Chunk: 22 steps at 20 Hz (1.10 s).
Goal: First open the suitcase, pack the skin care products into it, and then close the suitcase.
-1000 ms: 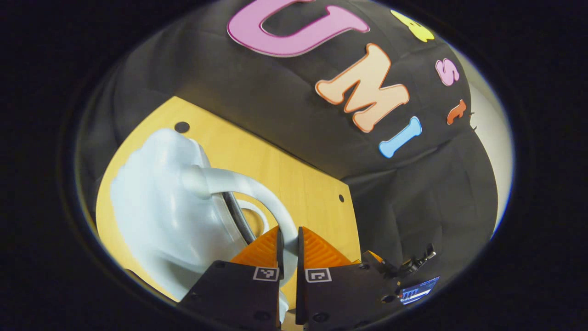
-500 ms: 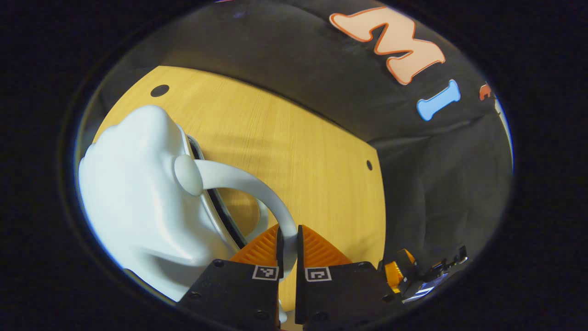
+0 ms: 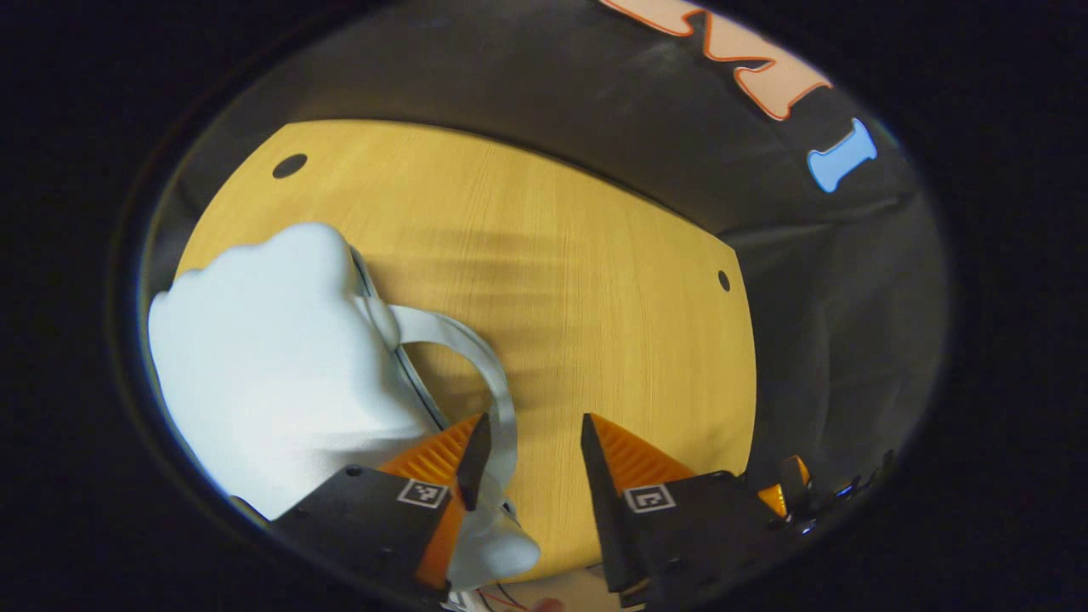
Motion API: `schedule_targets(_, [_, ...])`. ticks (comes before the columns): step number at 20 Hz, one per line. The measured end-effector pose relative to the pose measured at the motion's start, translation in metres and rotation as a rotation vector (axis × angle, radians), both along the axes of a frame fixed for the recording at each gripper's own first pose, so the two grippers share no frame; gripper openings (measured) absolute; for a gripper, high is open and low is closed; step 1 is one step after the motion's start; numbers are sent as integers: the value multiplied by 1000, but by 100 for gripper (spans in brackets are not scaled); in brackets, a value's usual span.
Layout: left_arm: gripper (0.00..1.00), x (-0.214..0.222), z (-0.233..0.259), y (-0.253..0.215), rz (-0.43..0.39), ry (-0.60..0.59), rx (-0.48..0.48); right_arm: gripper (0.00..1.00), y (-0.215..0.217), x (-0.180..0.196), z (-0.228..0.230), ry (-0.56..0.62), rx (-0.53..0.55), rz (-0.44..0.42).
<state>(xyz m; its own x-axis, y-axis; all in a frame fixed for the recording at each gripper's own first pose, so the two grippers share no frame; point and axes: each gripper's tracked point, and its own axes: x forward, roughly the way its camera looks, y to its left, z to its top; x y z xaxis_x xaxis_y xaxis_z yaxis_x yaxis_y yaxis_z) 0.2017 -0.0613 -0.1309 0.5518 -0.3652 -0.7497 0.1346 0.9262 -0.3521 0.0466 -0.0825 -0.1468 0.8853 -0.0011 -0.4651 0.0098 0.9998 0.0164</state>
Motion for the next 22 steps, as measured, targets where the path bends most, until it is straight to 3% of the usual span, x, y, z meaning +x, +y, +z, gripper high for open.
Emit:
schedule_targets(2, [72,-17,18,-6,-25,-16,25,99,7,9,14,-37,16,18])
schedule_targets(3, [88,-25,26,-5,-40,-34,50,99,11,13,22,-58,23,28])
schedule_targets(4, [98,-35,34,-3,-54,-51,82,99,16,16,29,-77,31,40])
schedule_targets(8, [95,-78,70,-2,-89,-130,163,96,33,22,59,-147,65,80])
schedule_targets(9, [100,-89,76,-3,-98,-146,179,99,37,22,66,-163,74,89])
schedule_targets(10, [95,-99,80,-3,-107,-161,197,99,40,21,73,-181,81,94])
schedule_targets(15, [95,-132,95,-7,-141,-259,302,99,54,10,102,-251,128,112])
schedule_targets(22, [95,-158,96,-19,-123,-359,269,98,43,-2,116,-284,148,68])
